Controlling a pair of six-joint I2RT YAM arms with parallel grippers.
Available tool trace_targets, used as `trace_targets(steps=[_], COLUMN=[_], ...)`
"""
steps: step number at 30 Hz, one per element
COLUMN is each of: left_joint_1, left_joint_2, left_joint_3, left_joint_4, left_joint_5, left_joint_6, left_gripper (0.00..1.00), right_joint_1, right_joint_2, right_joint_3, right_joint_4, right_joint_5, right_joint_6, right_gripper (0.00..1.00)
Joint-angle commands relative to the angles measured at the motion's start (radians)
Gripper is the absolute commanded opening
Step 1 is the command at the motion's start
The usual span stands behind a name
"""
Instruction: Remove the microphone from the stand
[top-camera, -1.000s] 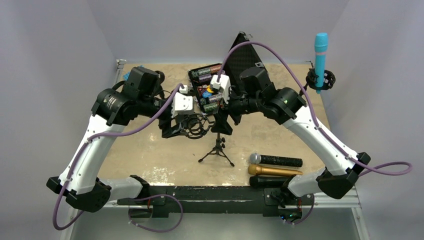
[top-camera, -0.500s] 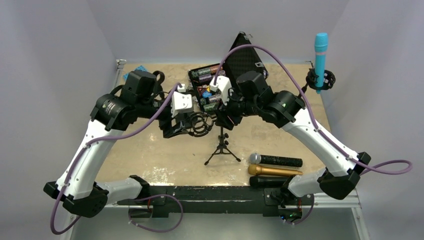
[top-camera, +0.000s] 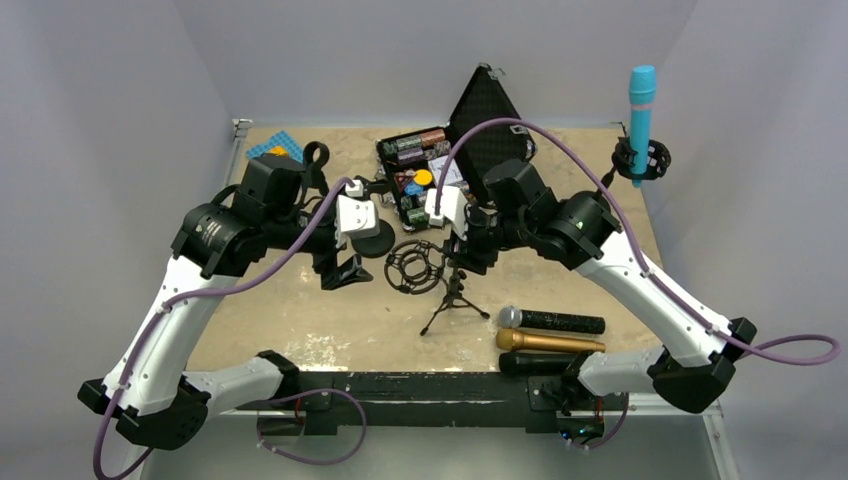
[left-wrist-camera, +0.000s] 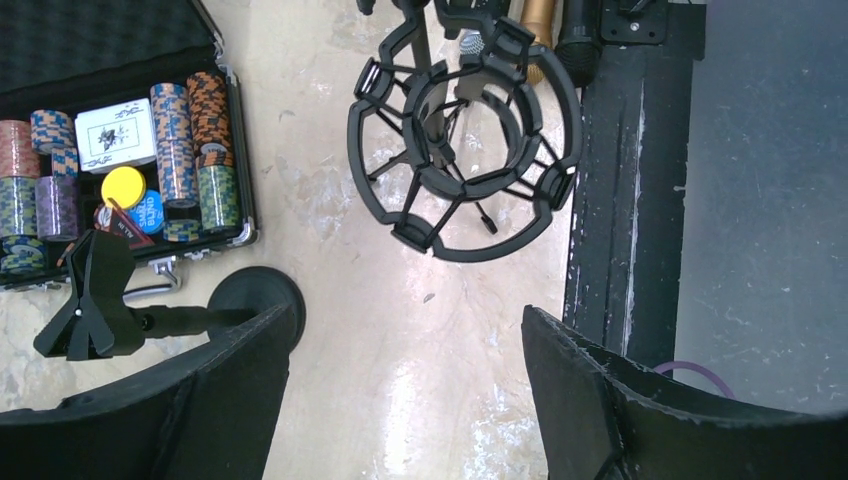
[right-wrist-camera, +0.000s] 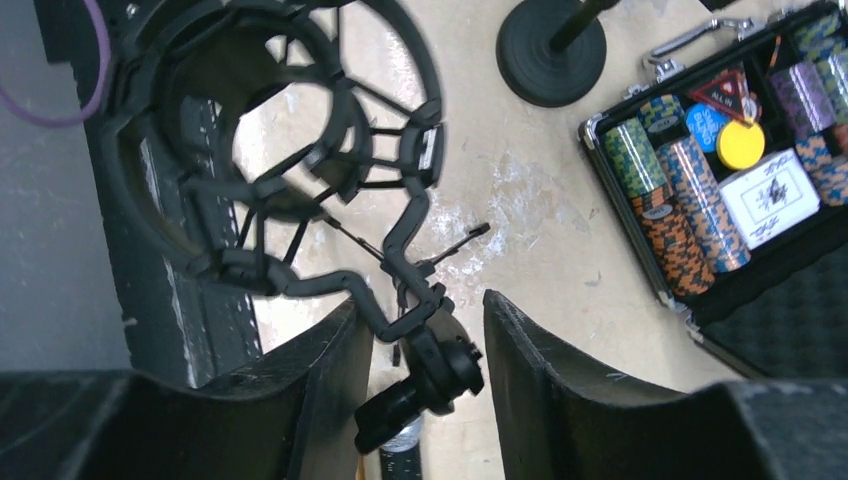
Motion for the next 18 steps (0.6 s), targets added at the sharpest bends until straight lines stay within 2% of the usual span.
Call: trace_targets(steps=[1, 5, 8, 18], left_joint_1=[0.004, 0.004, 0.004, 0.006], left_joint_2=[-0.011, -0.012, -0.023, -0.079], left_joint_3=[-0.003, -0.009, -0.022, -0.137], left_joint_4=[0.032, 0.039, 0.045, 0.105], left_joint_5=[0.051, 0.061, 0.072, 0.063], left_joint_6=[-0.032, -0.042, -0.059, -0.144], left_gripper=[0.87, 0.86, 0.86, 0.86], right_joint_1=[-0.015, -0.055, -0.093, -0.106], right_joint_2=[-0.061, -0.090, -0.061, 0.168], right_joint_3=[-0.039, -0.084, -0.050, 0.264], right_joint_4=[0.008, 0.057, 0.046, -0.181], right_joint_5=[-0.130, -0.288, -0.411, -0.553], right_joint_6=[-0.225, -0.374, -0.462, -0.668], right_gripper=[0.47, 0.49, 0.49, 0.45])
